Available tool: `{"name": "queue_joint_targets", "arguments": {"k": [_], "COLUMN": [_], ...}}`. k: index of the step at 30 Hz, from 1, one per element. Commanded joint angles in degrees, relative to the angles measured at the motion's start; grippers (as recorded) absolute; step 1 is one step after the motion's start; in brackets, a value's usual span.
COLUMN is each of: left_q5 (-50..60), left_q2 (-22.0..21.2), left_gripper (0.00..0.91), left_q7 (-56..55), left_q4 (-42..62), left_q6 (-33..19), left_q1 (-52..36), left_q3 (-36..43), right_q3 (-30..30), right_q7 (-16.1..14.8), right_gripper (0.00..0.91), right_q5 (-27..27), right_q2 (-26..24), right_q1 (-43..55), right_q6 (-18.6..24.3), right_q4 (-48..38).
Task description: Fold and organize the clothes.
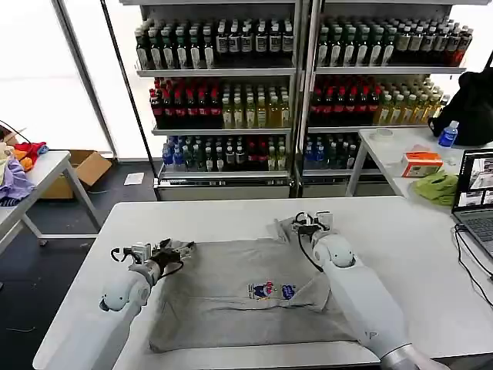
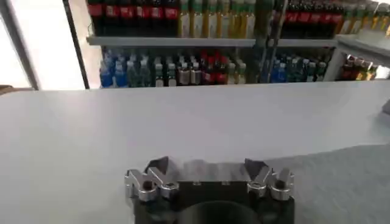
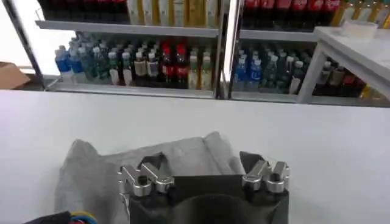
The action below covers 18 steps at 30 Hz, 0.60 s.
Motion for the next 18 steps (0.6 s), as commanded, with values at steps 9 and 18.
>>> {"name": "queue_joint_targets", "arguments": {"k": [9,18], "left_q5": [1.26,1.2], "left_q2": [-0.24,-1.49], "left_gripper": [0.0,0.0], "left_q7": [-0.13,-0.74], "left_q4": [-3.48,-3.17], "left_q6": [0.34,-2.23], "left_q1": [5.15,4.43], "left_q3": [-1.0,-1.76], "right_q3": [1.79,3.04], "right_q7": [2.0,3.64], "right_gripper": [0.0,0.0], "right_q5": [0.75,2.42], "right_q2": [-0.54,-1.0], "right_q1": [-4.19,-6.18], "right_q6": [-0.52,-0.86], "right_q4": [2.79,8.29]}}
